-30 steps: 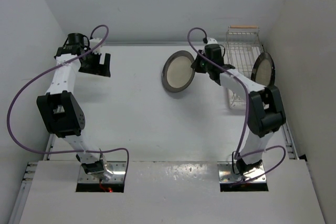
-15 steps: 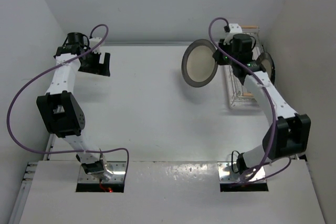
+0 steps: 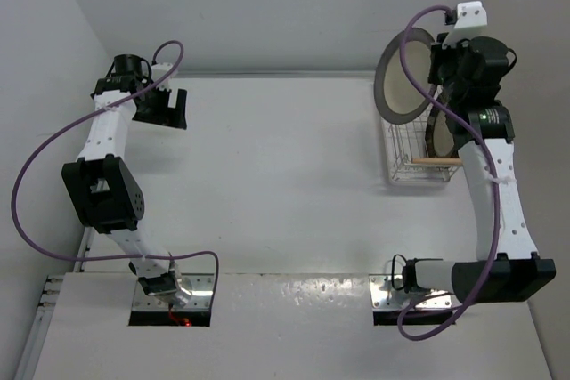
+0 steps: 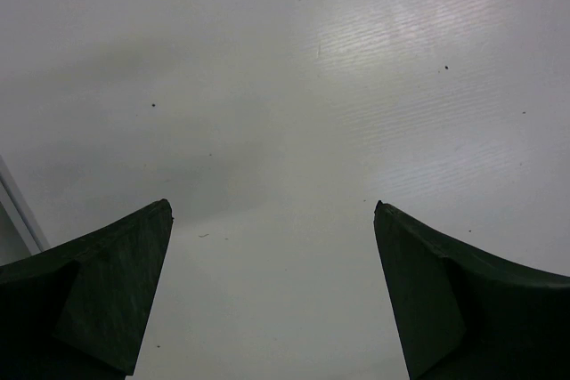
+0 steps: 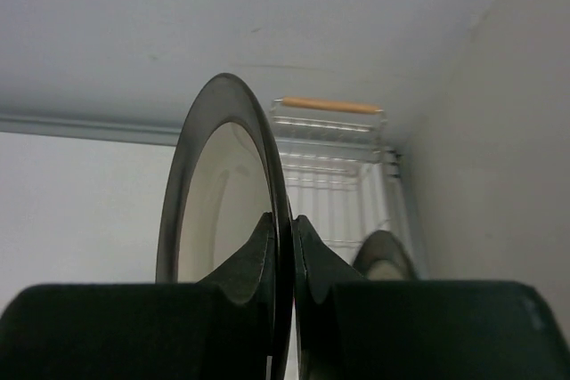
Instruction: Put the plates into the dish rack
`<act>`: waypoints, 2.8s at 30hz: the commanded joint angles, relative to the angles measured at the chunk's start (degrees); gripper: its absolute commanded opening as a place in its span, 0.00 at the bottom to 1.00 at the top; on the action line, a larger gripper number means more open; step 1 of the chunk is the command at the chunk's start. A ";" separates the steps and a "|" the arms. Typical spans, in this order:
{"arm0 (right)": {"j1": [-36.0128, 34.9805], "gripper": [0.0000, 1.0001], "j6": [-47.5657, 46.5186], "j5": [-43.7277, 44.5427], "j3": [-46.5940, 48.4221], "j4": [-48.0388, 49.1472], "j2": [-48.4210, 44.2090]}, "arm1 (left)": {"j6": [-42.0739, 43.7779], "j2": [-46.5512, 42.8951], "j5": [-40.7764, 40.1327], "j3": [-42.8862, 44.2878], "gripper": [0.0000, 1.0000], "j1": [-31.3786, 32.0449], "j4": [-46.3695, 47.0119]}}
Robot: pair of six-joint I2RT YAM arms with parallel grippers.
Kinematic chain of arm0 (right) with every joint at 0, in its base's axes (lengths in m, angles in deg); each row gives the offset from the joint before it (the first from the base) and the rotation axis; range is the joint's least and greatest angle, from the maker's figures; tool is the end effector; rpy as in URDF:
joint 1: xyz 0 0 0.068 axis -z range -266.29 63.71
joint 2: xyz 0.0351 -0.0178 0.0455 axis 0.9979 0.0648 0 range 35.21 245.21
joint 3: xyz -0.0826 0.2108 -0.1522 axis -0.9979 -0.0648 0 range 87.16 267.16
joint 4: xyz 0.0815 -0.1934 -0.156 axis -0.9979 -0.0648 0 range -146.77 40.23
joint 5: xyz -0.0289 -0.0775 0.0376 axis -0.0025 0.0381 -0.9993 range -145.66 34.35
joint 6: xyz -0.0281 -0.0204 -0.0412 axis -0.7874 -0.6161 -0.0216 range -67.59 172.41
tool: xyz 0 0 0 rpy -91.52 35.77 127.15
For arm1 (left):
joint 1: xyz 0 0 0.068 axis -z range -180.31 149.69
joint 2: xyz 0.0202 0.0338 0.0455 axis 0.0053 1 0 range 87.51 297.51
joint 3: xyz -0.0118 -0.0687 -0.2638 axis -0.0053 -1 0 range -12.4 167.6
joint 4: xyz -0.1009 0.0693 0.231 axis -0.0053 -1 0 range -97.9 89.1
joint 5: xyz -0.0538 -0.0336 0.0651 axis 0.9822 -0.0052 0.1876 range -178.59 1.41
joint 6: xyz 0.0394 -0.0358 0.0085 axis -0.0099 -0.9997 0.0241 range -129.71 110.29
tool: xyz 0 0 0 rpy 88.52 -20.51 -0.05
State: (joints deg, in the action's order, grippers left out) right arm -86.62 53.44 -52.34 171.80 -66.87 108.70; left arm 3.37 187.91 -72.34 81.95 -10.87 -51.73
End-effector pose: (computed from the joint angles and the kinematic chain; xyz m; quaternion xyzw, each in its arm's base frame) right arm 0.2828 -0.0003 0.4615 0.0239 0.7425 -0.0136 0.6693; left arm 0.3721 0.0593 0.3164 0.0610 0.9478 -0.0748 0.3040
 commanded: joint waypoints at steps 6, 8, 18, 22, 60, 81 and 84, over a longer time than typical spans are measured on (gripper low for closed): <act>2.10 0.00 -19.75 11.36 4.13 7.96 0.33 | 0.72 -1.61 0.88 0.84 1.00 0.55 0.12; 2.18 0.00 -23.69 13.11 2.91 8.23 1.12 | 0.72 -1.61 0.89 0.31 1.00 0.55 0.12; 2.27 0.00 -29.68 16.37 -7.91 13.76 4.82 | 1.24 -2.14 0.89 -0.74 1.00 0.55 0.12; 2.45 0.00 -30.74 18.39 -10.36 15.16 6.31 | 1.24 -2.14 1.42 -0.74 1.00 0.55 0.12; 4.91 0.00 -33.04 12.51 -21.09 18.68 7.46 | 1.24 -1.61 0.36 -0.74 1.00 0.55 0.12; 5.70 0.71 -25.83 11.89 -15.66 17.72 5.08 | 1.24 -1.08 0.36 -0.21 1.00 0.55 -0.41; 5.87 0.91 -21.79 10.67 -11.71 15.26 3.86 | 1.24 -1.08 0.36 0.40 1.00 0.55 -0.41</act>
State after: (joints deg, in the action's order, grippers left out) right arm -80.53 27.41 -40.06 154.45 -51.64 116.57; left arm 4.42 187.89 -71.97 81.45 -10.72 -52.01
